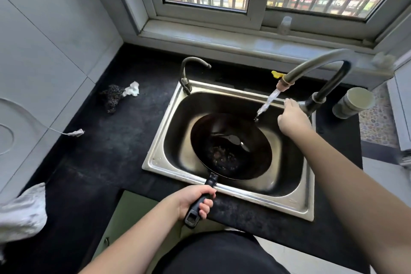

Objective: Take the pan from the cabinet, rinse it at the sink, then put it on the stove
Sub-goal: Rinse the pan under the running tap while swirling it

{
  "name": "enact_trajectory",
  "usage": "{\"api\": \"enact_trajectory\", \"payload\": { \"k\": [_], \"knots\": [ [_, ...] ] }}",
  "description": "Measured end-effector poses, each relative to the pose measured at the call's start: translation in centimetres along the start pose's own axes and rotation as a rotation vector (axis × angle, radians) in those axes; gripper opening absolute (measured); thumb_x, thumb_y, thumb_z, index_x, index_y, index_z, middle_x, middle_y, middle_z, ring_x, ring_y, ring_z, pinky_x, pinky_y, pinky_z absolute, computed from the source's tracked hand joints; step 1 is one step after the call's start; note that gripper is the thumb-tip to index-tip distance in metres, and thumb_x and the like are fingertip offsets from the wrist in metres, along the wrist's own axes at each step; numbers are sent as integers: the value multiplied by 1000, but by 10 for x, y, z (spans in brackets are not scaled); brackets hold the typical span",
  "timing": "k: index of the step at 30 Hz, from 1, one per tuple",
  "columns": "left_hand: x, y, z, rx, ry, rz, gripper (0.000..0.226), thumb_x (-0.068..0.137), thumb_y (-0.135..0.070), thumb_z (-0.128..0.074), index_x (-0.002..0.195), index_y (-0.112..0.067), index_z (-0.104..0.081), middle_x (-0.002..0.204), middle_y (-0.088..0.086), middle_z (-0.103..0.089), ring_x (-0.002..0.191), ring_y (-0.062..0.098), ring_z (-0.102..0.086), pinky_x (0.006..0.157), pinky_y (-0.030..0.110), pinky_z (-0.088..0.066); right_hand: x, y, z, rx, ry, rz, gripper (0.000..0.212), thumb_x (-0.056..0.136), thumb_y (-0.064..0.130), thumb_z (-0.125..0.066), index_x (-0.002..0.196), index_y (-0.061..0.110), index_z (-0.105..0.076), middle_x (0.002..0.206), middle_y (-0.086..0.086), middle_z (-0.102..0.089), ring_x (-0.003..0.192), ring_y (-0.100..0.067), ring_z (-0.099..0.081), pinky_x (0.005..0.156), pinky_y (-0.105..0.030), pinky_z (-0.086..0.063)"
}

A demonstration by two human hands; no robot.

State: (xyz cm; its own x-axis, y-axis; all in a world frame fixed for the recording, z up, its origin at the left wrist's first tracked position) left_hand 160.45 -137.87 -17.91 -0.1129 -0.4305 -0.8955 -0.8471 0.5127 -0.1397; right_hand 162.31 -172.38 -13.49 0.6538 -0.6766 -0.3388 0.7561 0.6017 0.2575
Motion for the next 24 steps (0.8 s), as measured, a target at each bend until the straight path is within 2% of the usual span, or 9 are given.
{"api": "enact_trajectory", "payload": {
  "k": [2, 5, 8, 11, 15, 18, 20, 22, 24],
  "knots": [
    [1, -1, 1, 7, -9, 9, 21, 94, -24, -47, 75, -17, -47, 49, -6, -36, 33, 4, -31, 34, 14, -29, -10, -4, 2, 76, 27, -21, 68, 91, 12, -38, 154, 19, -14, 163, 4, -10, 139, -30, -37, 105, -42, -39],
    [1, -2, 3, 3, -10, 12, 23, 94, -24, -47, 72, -17, -45, 48, -6, -36, 32, 4, -31, 33, 14, -29, -40, -6, -8, 204, -102, -79, 61, 92, 20, -44, 150, 18, -26, 153, -8, -31, 126, -34, -49, 98, -42, -42],
    [1, 0, 3, -28, -9, -15, 25, 95, -25, -47, 72, -17, -44, 48, -5, -37, 31, 4, -31, 33, 13, -28, -78, -7, -33, 394, -169, -34, 35, 92, 25, -50, 126, 17, -55, 118, -8, -61, 105, -28, -61, 90, -37, -46],
    [2, 2, 3, -85, -6, -67, 26, 96, -29, -46, 72, -17, -45, 47, -4, -39, 30, 5, -32, 32, 13, -28, -116, -4, -63, 423, -45, -9, 22, 92, 31, -49, 87, 20, -67, 82, -3, -70, 78, -24, -66, 74, -35, -52],
    [0, 6, 3, -152, 15, -101, 23, 95, -27, -43, 76, -16, -47, 48, -4, -41, 30, 6, -34, 33, 13, -28, -172, 17, -103, 301, 265, 65, 47, 96, 38, -46, 56, 19, -58, 58, 0, -65, 57, -13, -60, 66, -30, -48],
    [-3, 11, 4, -183, 27, -137, 15, 94, -22, -43, 83, -14, -50, 52, -2, -43, 34, 6, -36, 34, 14, -32, -201, 35, -133, 273, 432, 77, 42, 97, 36, -46, 62, 19, -60, 60, 3, -60, 55, -9, -52, 64, -31, -45],
    [-7, 14, 4, -176, 20, -151, 14, 93, -21, -46, 84, -14, -53, 54, -1, -46, 35, 7, -40, 34, 13, -35, -215, 47, -145, 515, 512, -58, 37, 98, 33, -45, 70, 16, -61, 64, -1, -59, 56, -13, -53, 63, -37, -47],
    [-10, 15, 6, -142, -13, -174, 17, 94, -22, -47, 83, -12, -55, 56, 1, -50, 36, 8, -44, 35, 14, -38, -229, 57, -154, 829, 636, -278, 39, 99, 40, -43, 75, 15, -61, 69, -5, -62, 57, -15, -57, 56, -28, -48],
    [-14, 16, 8, -62, -70, -202, 24, 95, -23, -49, 79, -9, -57, 57, 3, -53, 39, 9, -47, 36, 16, -39, -244, 68, -161, 1022, 747, -389, 43, 97, 50, -43, 72, 18, -58, 69, -2, -64, 62, -16, -60, 59, -24, -46]
  ]
}}
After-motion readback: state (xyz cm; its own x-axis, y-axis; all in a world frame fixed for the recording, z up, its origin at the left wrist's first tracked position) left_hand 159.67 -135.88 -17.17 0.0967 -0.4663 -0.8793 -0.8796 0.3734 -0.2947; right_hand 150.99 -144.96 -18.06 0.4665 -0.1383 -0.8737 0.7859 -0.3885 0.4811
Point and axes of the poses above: each hand's wrist, its own x-axis towards the middle knuckle, its own z-axis out of the back of the hand, y = z × x, the point moved 2 cm from there along x, towards the middle knuckle
